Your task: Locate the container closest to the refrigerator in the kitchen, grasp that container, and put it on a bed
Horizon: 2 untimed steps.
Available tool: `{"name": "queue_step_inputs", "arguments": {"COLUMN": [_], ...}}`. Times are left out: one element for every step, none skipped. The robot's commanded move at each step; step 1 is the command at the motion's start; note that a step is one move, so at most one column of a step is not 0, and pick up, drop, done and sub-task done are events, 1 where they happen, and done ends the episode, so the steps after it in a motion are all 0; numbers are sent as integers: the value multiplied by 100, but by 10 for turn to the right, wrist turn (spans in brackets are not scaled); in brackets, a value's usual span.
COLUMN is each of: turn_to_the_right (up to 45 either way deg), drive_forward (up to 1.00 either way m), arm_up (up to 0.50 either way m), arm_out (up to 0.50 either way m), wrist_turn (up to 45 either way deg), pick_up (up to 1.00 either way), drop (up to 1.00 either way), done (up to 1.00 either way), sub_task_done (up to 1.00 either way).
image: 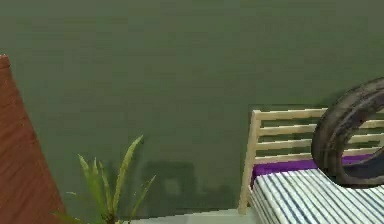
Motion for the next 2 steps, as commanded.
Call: {"name": "queue_step_inputs", "arguments": {"turn_to_the_right": [180,-450], "drive_forward": [0,0], "arm_up": [0,0], "arm_out": [0,0], "wrist_turn": [0,0], "pick_up": [0,0], "drop": [0,0], "done": [0,0], "sub_task_done": [0,0]}}
